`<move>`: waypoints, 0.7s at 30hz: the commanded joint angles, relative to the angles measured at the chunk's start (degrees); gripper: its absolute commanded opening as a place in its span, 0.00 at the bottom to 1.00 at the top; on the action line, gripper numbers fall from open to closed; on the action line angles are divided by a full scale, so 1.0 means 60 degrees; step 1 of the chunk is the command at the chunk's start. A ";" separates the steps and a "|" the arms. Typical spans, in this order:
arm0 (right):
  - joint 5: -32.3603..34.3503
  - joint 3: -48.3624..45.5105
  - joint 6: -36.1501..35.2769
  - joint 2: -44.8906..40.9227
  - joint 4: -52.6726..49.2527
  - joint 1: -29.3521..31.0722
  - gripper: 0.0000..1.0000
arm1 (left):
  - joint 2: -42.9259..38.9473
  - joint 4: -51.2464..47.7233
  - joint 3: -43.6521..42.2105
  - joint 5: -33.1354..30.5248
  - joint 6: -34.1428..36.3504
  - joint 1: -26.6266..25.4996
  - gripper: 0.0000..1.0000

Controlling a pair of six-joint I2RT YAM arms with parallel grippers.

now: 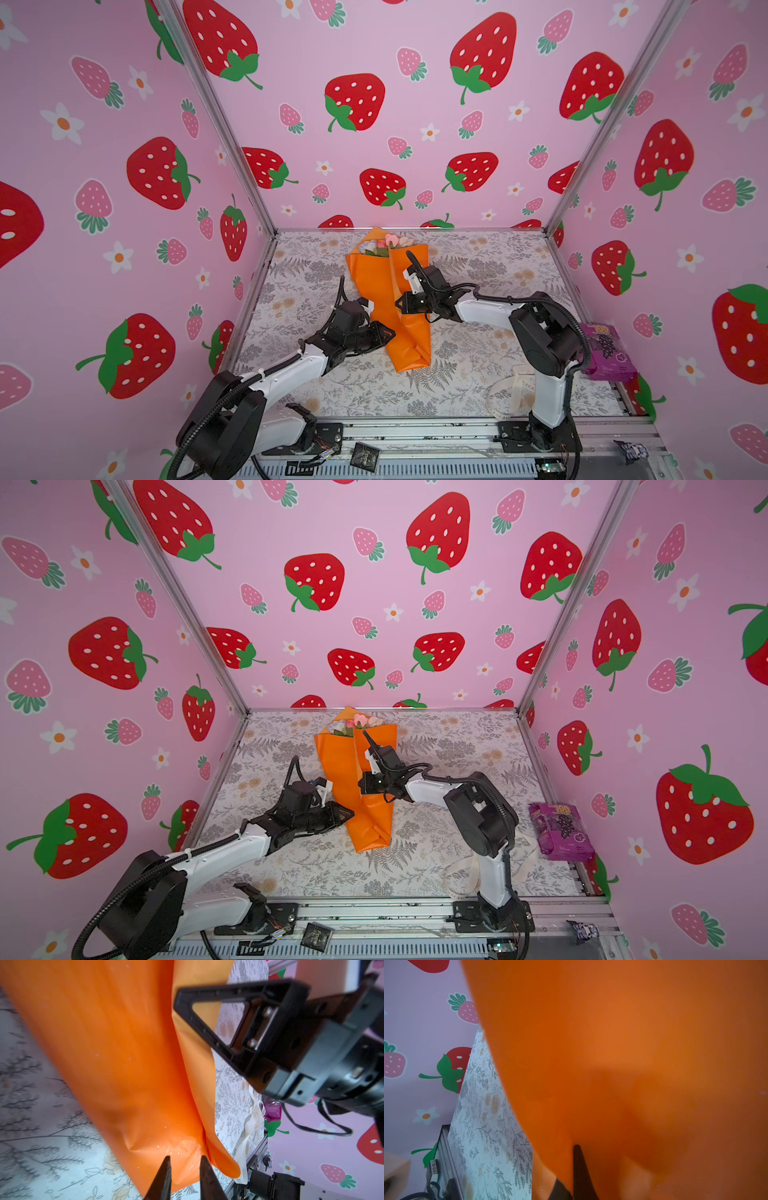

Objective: Tie the bouquet of fake flowers

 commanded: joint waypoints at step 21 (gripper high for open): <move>-0.1654 -0.0785 0.0259 -0.0034 0.1970 0.0109 0.55 | 0.1399 0.1893 0.0869 0.2346 -0.1344 0.2916 0.66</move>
